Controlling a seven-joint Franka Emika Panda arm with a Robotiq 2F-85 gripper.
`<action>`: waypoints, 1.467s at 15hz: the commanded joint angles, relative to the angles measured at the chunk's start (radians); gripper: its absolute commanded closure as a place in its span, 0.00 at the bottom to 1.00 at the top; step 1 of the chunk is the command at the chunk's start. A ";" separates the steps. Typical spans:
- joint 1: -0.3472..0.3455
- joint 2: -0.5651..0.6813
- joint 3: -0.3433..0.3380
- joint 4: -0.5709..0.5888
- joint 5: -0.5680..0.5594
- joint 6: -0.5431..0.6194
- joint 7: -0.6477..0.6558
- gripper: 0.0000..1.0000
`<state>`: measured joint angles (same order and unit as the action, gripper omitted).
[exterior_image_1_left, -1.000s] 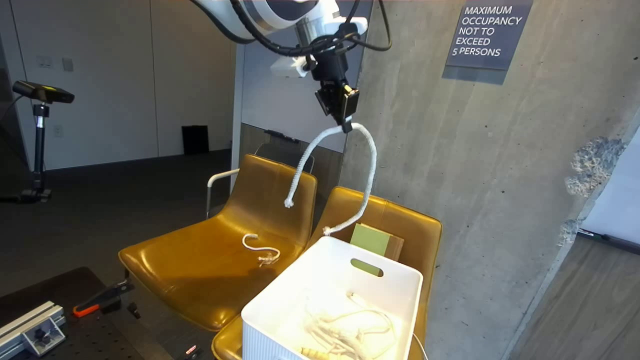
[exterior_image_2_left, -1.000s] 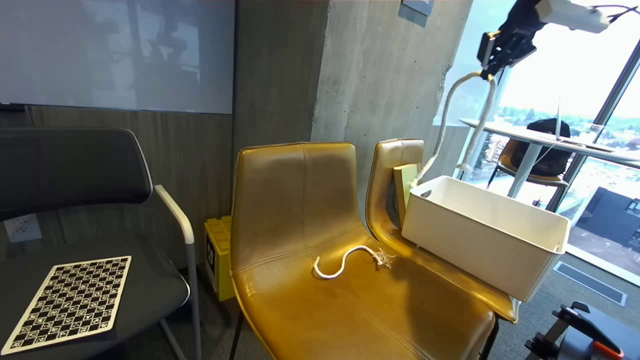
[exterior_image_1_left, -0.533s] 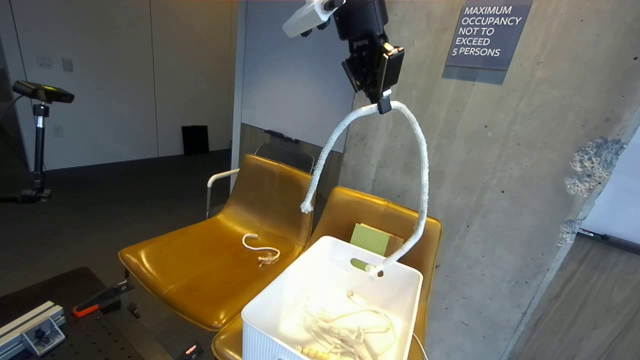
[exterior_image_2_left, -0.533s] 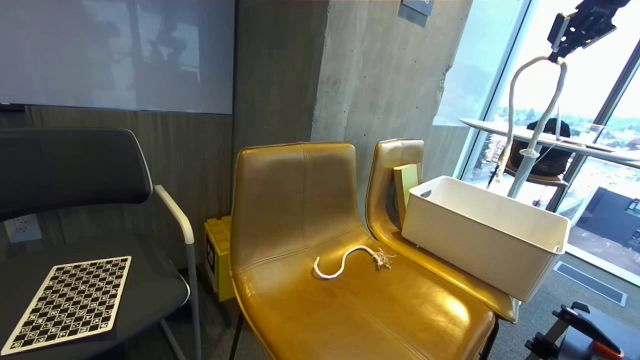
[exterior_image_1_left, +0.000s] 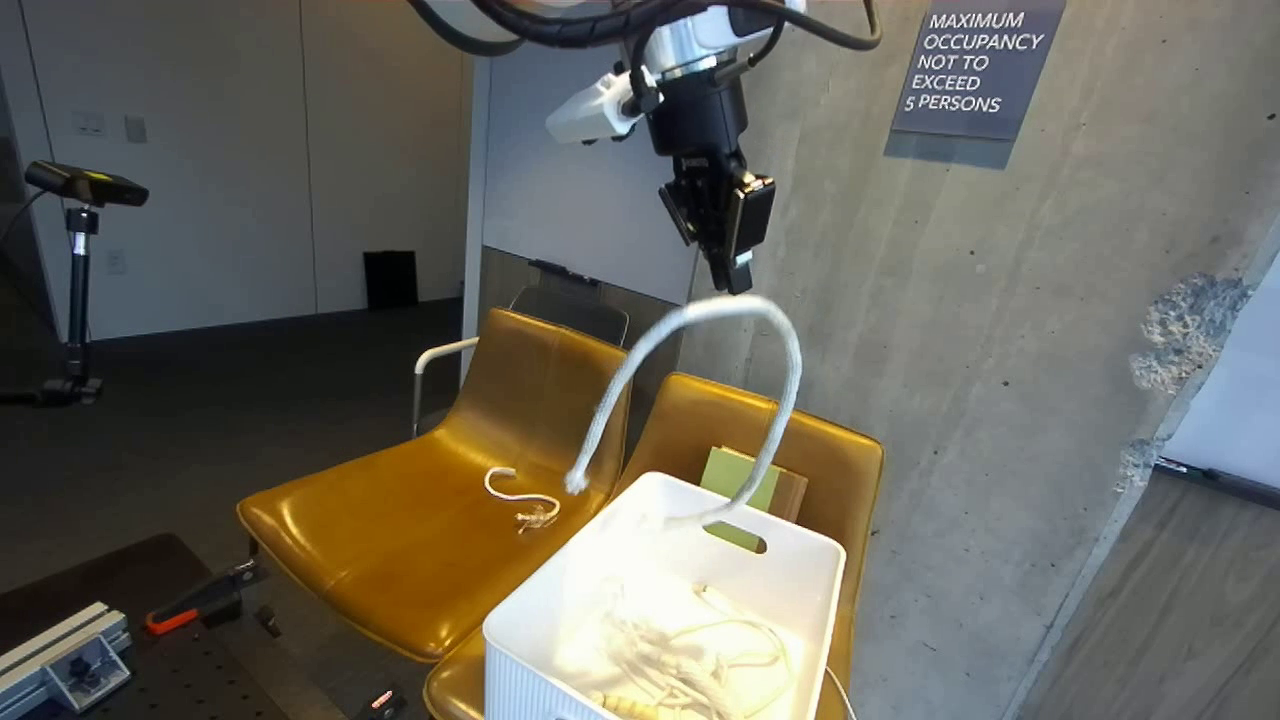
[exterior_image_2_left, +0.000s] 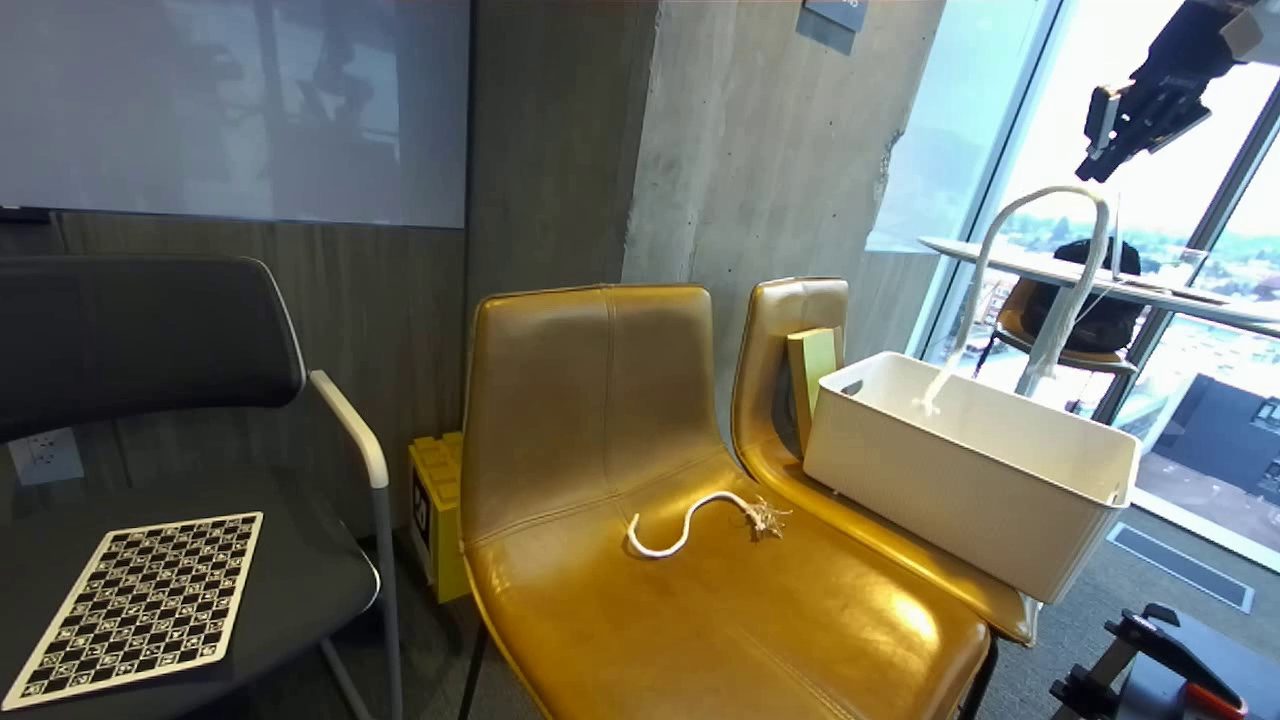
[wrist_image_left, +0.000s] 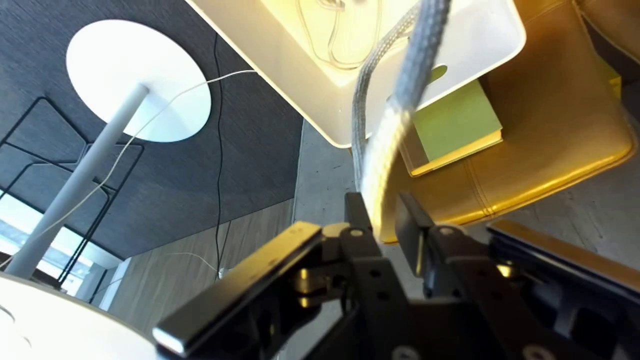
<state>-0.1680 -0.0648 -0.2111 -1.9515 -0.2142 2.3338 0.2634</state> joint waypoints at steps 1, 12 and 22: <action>-0.013 0.003 0.013 -0.037 -0.010 0.052 0.008 0.47; 0.105 -0.061 0.179 -0.223 -0.018 0.155 0.064 0.00; 0.241 0.193 0.325 -0.165 -0.160 0.284 0.198 0.00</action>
<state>0.0493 -0.0062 0.1072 -2.1943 -0.2842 2.5778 0.4001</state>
